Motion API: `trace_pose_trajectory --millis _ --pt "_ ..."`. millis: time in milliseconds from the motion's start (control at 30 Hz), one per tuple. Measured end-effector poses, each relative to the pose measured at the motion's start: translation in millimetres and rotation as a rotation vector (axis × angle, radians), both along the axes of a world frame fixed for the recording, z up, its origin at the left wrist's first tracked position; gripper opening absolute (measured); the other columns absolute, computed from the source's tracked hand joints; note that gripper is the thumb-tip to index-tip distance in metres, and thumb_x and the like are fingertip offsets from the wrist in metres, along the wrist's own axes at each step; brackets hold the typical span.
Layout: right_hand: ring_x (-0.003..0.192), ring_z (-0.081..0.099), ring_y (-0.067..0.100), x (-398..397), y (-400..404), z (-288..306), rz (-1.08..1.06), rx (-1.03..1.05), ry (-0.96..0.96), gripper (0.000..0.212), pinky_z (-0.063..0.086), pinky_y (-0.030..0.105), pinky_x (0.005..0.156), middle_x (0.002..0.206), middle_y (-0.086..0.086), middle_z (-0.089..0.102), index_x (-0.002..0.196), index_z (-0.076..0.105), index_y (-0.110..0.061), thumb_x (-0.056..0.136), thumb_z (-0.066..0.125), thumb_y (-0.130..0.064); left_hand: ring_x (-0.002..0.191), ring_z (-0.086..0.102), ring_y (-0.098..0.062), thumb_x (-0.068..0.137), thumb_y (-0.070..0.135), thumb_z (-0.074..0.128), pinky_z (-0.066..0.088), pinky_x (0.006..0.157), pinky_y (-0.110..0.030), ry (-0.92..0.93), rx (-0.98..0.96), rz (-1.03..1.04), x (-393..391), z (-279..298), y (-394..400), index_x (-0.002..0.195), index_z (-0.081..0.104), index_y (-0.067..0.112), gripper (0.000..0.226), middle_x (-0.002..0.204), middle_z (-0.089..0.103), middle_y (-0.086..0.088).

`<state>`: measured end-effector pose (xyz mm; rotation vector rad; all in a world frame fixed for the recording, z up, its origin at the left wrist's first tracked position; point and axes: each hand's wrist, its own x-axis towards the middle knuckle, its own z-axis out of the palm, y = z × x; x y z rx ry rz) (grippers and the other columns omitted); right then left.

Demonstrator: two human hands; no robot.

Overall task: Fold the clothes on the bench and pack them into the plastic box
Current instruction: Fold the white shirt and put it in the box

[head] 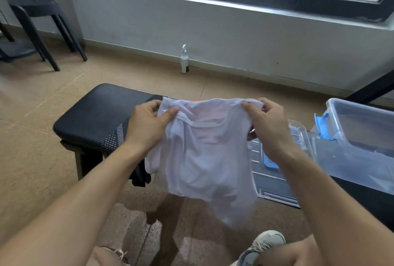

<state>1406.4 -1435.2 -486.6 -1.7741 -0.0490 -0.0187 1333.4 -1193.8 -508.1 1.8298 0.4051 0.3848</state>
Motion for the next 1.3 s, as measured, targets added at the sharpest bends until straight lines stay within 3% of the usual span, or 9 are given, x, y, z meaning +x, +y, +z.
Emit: trace_pose_trajectory --millis 100,267,500,633,800,933,1067,1133,1300 --pt "0.037 0.054 0.024 -24 27 -2 0.126 0.01 0.016 0.022 0.05 0.031 0.038 0.053 0.014 0.055 0.071 0.057 -0.01 0.092 0.064 -0.009 0.084 0.074 -0.038 0.088 0.038 0.077 0.06 0.078 -0.052 -0.043 -0.008 -0.053 -7 -1 -22 0.092 0.077 0.018 0.02 0.083 0.079 -0.012" --pt "0.047 0.068 0.031 -51 56 -3 0.268 0.065 0.103 0.028 0.059 0.037 0.05 0.057 0.017 0.066 0.089 0.057 0.007 0.096 0.066 -0.019 0.061 0.047 -0.018 0.094 0.034 0.071 0.035 0.052 -0.028 -0.075 -0.054 -0.135 -20 2 -50 0.09 0.075 0.016 0.019 0.067 0.067 -0.016" --pt "0.059 0.07 0.022 -59 60 8 0.342 0.065 0.154 0.032 0.06 0.033 0.06 0.065 0.007 0.071 0.084 0.07 -0.006 0.101 0.059 -0.031 0.072 0.063 -0.008 0.104 0.038 0.052 0.048 0.069 -0.021 -0.088 -0.104 -0.202 -31 9 -54 0.095 0.077 0.02 0.032 0.081 0.074 -0.009" --pt "0.069 0.072 0.019 -56 54 13 0.462 0.05 0.137 0.034 0.06 0.032 0.062 0.075 0.004 0.074 0.095 0.075 -0.016 0.106 0.047 -0.032 0.095 0.075 -0.037 0.089 0.042 0.076 0.058 0.09 -0.055 -0.035 -0.203 -0.286 -31 9 -43 0.105 0.077 0.023 0.024 0.093 0.079 -0.014" --pt "0.074 0.071 0.015 -42 34 7 0.334 -0.147 -0.196 0.01 0.057 0.033 0.07 0.078 -0.005 0.073 0.1 0.076 -0.022 0.091 0.074 -0.025 0.091 0.076 -0.02 0.094 0.027 0.07 0.058 0.093 -0.047 -0.074 -0.223 -0.278 -27 11 -31 0.108 0.077 0.017 0.019 0.095 0.08 -0.007" --pt "0.113 0.053 0.003 -33 14 19 0.427 -0.545 -0.43 0.054 0.04 0.02 0.096 0.112 -0.021 0.062 0.122 0.065 -0.037 0.074 0.079 -0.056 0.103 0.073 -0.031 0.096 0.024 0.06 0.058 0.095 -0.042 -0.018 -0.366 -0.538 -28 15 -19 0.121 0.069 0.006 0.032 0.113 0.076 -0.018" --pt "0.075 0.055 0.0 -37 10 38 0.626 -0.61 -0.203 0.032 0.039 0.024 0.068 0.076 -0.021 0.061 0.085 0.066 -0.032 0.077 0.072 -0.062 0.098 0.073 -0.021 0.097 0.024 0.057 0.058 0.085 -0.03 -0.008 -0.374 -0.643 -29 24 -16 0.121 0.066 0.002 0.034 0.109 0.076 -0.012" --pt "0.065 0.059 0.001 -42 10 47 0.712 -0.628 -0.061 0.032 0.045 0.027 0.059 0.073 -0.018 0.066 0.086 0.062 -0.032 0.077 0.074 -0.06 0.098 0.072 -0.02 0.096 0.027 0.056 0.058 0.085 -0.03 -0.028 -0.37 -0.635 -30 26 -18 0.12 0.066 0.006 0.034 0.109 0.076 -0.009" --pt "0.065 0.059 0.008 -54 16 70 0.674 -0.723 -0.007 0.038 0.046 0.031 0.063 0.079 0.001 0.069 0.088 0.07 -0.021 0.078 0.076 -0.057 0.099 0.068 -0.02 0.097 0.034 0.055 0.055 0.094 -0.041 -0.043 -0.385 -0.678 -31 33 -20 0.114 0.072 0.019 0.028 0.11 0.074 -0.007"
